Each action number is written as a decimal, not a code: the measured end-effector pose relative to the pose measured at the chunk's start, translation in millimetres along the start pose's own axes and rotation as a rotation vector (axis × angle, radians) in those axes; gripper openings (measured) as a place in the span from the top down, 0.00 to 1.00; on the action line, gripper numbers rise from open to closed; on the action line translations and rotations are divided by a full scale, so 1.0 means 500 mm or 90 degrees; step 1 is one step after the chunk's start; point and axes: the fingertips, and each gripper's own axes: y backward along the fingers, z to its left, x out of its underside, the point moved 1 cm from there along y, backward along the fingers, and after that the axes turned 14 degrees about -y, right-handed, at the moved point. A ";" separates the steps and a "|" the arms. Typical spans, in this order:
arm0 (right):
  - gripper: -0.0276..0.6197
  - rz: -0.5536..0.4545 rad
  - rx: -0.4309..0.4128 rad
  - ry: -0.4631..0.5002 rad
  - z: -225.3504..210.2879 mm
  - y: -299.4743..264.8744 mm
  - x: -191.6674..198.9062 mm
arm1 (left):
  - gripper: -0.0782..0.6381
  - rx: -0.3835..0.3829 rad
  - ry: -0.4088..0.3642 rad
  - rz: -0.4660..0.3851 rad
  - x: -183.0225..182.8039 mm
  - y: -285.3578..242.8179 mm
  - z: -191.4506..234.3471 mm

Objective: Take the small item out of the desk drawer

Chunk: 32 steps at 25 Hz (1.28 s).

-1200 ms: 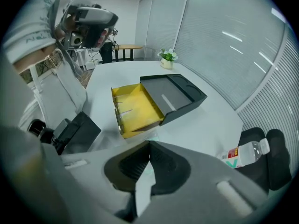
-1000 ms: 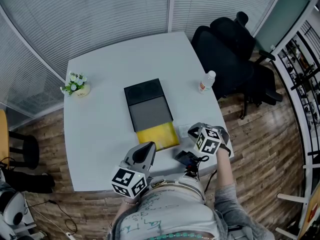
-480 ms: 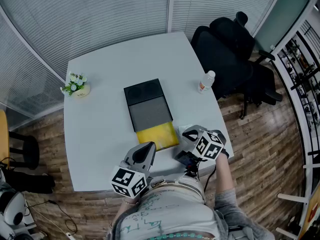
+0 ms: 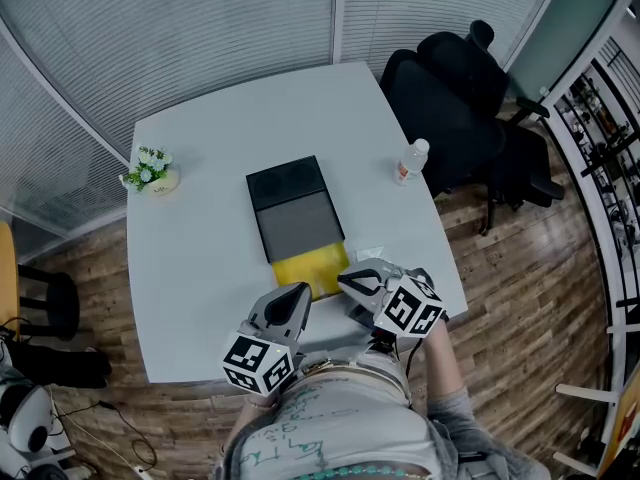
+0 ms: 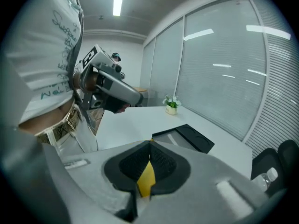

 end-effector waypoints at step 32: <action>0.95 -0.432 0.001 -0.078 0.054 0.107 -0.275 | 0.89 -0.009 -0.072 -0.209 -0.180 0.047 0.009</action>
